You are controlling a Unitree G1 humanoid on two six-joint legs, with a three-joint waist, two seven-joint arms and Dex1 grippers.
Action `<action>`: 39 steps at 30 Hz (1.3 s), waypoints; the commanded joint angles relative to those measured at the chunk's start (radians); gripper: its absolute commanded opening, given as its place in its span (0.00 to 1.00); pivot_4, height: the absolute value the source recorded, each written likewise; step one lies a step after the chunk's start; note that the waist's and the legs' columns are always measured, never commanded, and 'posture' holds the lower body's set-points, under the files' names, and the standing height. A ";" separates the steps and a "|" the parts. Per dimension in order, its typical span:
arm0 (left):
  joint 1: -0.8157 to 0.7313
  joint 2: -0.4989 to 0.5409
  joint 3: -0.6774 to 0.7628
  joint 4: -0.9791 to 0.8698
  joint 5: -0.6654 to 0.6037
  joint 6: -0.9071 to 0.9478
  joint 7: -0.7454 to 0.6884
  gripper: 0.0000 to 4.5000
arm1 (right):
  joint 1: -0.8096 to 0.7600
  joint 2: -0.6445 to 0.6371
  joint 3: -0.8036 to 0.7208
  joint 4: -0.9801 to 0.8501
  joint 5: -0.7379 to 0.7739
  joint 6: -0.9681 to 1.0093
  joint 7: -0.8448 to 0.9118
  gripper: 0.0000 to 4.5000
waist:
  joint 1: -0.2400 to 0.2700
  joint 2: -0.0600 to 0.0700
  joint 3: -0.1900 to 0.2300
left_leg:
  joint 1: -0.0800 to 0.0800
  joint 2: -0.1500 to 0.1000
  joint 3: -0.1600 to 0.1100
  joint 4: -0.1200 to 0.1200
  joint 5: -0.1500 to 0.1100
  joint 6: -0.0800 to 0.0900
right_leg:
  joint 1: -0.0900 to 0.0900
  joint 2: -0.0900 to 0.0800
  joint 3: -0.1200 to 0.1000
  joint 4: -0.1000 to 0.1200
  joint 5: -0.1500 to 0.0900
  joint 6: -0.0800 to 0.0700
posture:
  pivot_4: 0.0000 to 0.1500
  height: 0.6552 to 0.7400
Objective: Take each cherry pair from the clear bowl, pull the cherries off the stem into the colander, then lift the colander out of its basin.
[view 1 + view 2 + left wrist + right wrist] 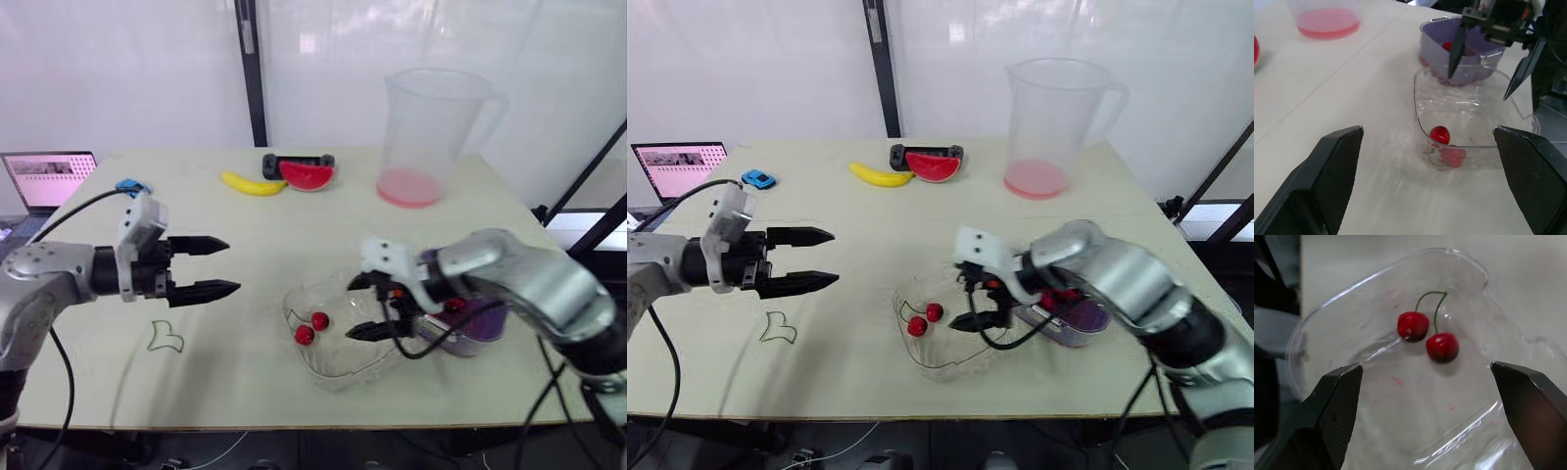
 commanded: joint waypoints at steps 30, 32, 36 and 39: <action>-0.015 0.009 0.002 -0.104 -0.029 0.092 0.078 1.00 | 0.064 0.263 0.168 0.234 -0.383 -0.173 0.017 0.50 | -0.002 -0.001 0.000 | 0.000 -0.001 -0.001 0.001 0.001 -0.002 | -0.005 0.000 0.000 0.011 0.000 0.000 | 1.00 1.00; -0.022 0.005 -0.004 -0.100 -0.028 0.093 0.079 1.00 | 0.062 0.257 0.154 0.212 -0.379 -0.162 0.022 0.50 | -0.002 -0.001 0.000 | 0.000 -0.001 -0.001 0.001 0.001 -0.002 | -0.005 0.000 0.000 0.011 0.000 0.000 | 1.00 1.00; -0.035 -0.001 -0.019 -0.087 -0.018 0.089 0.080 1.00 | 0.062 0.253 0.119 0.172 -0.363 -0.134 0.025 0.50 | -0.002 -0.001 0.000 | 0.000 -0.001 -0.001 0.001 0.001 -0.002 | -0.005 0.000 0.000 0.012 0.000 0.000 | 1.00 1.00; -0.038 -0.005 -0.035 -0.084 -0.010 0.082 0.079 1.00 | 0.072 0.265 0.116 0.174 -0.362 -0.124 0.024 0.44 | -0.002 -0.001 0.000 | 0.000 -0.001 -0.001 0.001 0.001 -0.002 | -0.005 0.000 0.000 0.012 0.000 0.000 | 1.00 1.00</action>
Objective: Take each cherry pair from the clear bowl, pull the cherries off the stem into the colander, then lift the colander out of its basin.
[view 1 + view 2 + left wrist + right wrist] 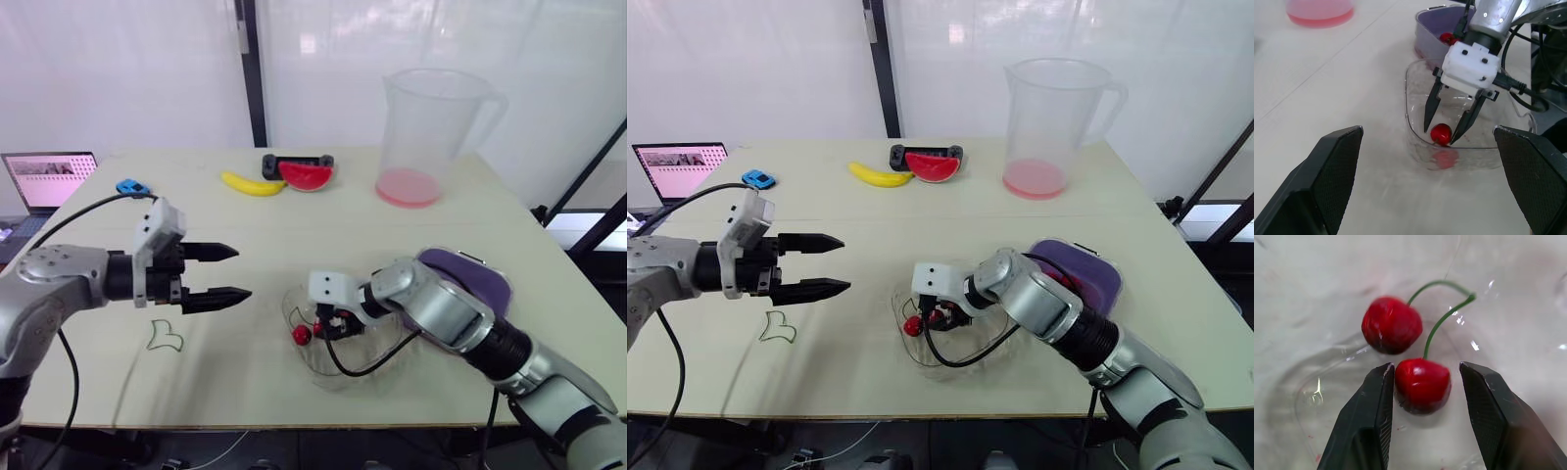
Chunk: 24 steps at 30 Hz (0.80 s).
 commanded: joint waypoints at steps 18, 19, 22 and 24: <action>-0.048 -0.027 -0.034 0.033 0.062 -0.043 -0.021 1.00 | 0.027 -0.002 -0.075 -0.077 0.031 0.068 0.007 0.13 | 0.000 0.000 0.000 | 0.000 0.000 0.000 0.000 0.000 0.000 | 0.000 0.000 0.000 0.000 0.000 0.000 | 1.00 1.00; -0.049 -0.029 -0.036 0.033 0.064 -0.043 -0.022 1.00 | 0.025 -0.005 -0.085 -0.082 0.036 0.080 0.006 0.13 | 0.000 0.000 0.000 | 0.000 0.000 0.000 0.000 0.000 0.000 | 0.000 0.000 0.000 0.000 0.000 0.000 | 1.00 1.00; -0.061 -0.043 -0.038 0.039 0.070 -0.048 -0.017 1.00 | 0.023 -0.022 -0.091 -0.092 0.037 0.097 0.002 0.27 | 0.001 0.000 0.000 | 0.000 0.000 0.000 0.000 0.000 0.000 | 0.000 0.000 0.000 0.000 0.000 0.000 | 1.00 1.00; -0.076 -0.059 -0.035 0.046 0.066 -0.044 -0.010 1.00 | 0.021 -0.032 -0.089 -0.099 0.034 0.101 0.000 0.42 | 0.001 0.000 0.000 | 0.000 0.000 0.000 0.000 0.000 0.000 | 0.000 0.000 0.000 0.001 0.000 0.000 | 1.00 1.00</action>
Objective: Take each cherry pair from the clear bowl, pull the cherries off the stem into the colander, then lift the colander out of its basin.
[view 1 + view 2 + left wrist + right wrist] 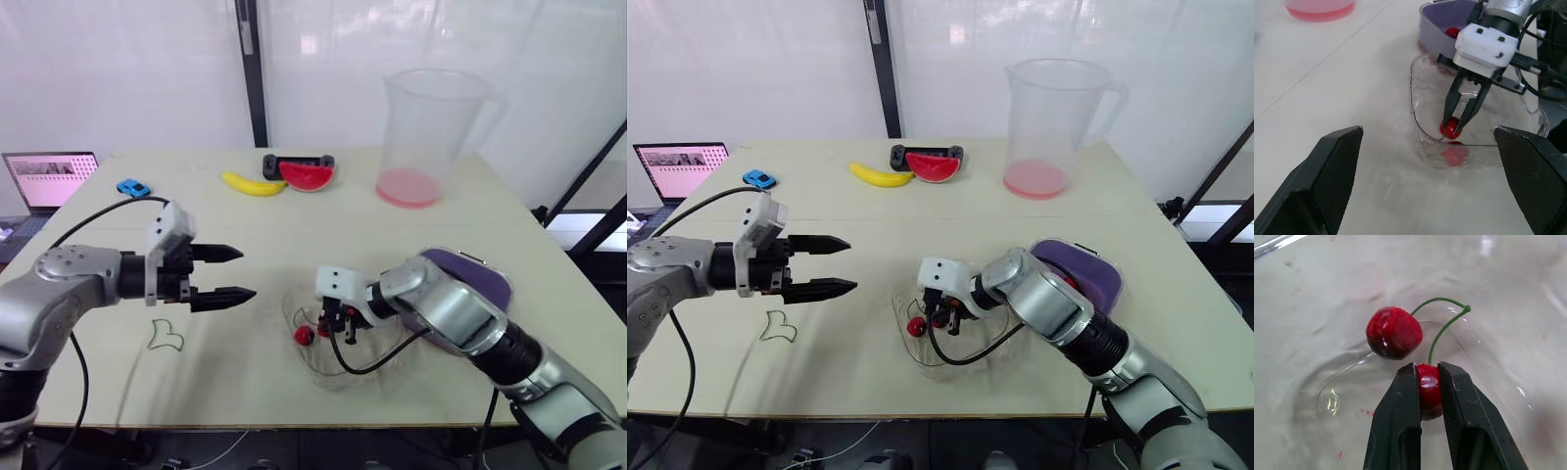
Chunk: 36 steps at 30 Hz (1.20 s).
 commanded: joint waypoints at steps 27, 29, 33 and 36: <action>-0.054 -0.029 -0.022 0.007 0.043 -0.023 -0.016 1.00 | 0.003 0.001 0.010 -0.022 0.031 0.067 -0.049 0.42 | -0.003 0.000 0.000 | 0.000 0.000 0.000 0.000 0.000 0.000 | 0.000 0.000 0.000 0.000 0.000 0.000 | 1.00 1.00; -0.055 -0.030 -0.022 0.007 0.042 -0.021 -0.017 1.00 | 0.004 0.005 0.008 -0.021 0.036 0.068 -0.052 0.42 | -0.003 0.000 0.000 | 0.000 0.000 0.000 0.000 0.000 0.000 | 0.000 0.000 0.000 0.000 0.000 0.000 | 1.00 1.00; -0.055 -0.029 -0.023 0.007 0.041 -0.020 -0.019 1.00 | 0.003 0.010 0.018 -0.015 0.035 0.065 -0.057 0.42 | -0.003 0.000 0.000 | 0.000 0.000 0.000 0.000 0.000 0.000 | 0.000 0.000 0.000 0.000 0.000 0.000 | 1.00 1.00; -0.059 -0.030 -0.025 0.007 0.041 -0.019 -0.019 1.00 | 0.003 0.008 0.026 -0.004 0.030 0.063 -0.063 0.42 | -0.003 0.000 0.000 | 0.000 0.000 0.000 0.000 0.000 0.000 | 0.000 0.000 0.000 0.000 0.000 0.000 | 1.00 1.00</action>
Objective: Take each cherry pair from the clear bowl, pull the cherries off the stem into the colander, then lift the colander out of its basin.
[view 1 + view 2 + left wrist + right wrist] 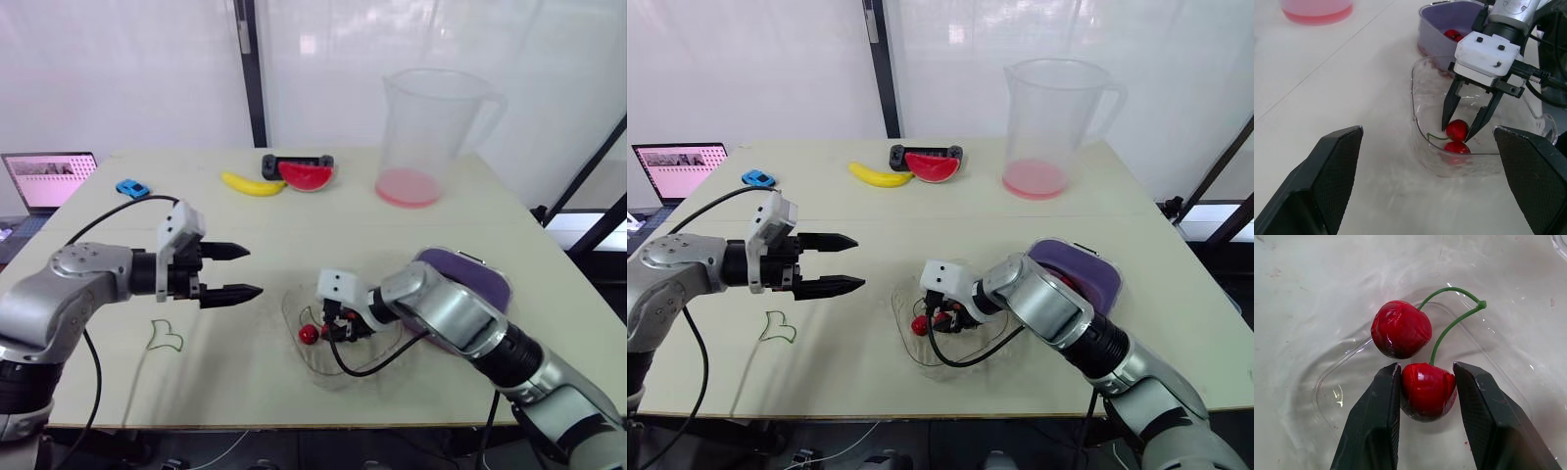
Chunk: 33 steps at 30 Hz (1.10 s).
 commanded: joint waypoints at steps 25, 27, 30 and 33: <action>-0.194 -0.137 0.134 0.114 -0.175 0.079 0.094 1.00 | -0.014 -0.129 -0.369 -0.194 0.012 -0.271 -0.084 0.11 | 0.004 -0.001 0.000 | 0.000 0.000 0.000 0.001 0.000 0.000 | 0.000 0.000 0.000 0.000 0.000 0.000 | 1.00 1.00; -0.231 -0.163 0.124 0.145 -0.162 0.053 0.098 1.00 | -0.007 -0.128 -0.381 -0.185 -0.028 -0.336 -0.124 0.11 | 0.003 -0.001 0.000 | 0.000 0.000 0.000 0.001 0.000 0.000 | 0.001 0.000 0.000 0.000 0.000 0.000 | 1.00 1.00; -0.260 -0.182 0.098 0.165 -0.153 0.038 0.080 1.00 | 0.002 -0.139 -0.354 -0.176 -0.122 -0.475 -0.174 0.11 | 0.001 -0.001 0.000 | 0.000 0.000 0.000 0.001 0.001 -0.002 | 0.000 0.000 0.000 0.000 0.000 0.000 | 1.00 1.00; -0.288 -0.201 0.056 0.186 -0.129 0.015 0.057 1.00 | 0.015 -0.169 -0.297 -0.164 -0.250 -0.632 -0.202 0.11 | 0.001 -0.001 0.000 | 0.000 0.000 0.001 0.001 0.003 -0.005 | 0.000 0.000 0.000 0.001 0.000 0.000 | 1.00 1.00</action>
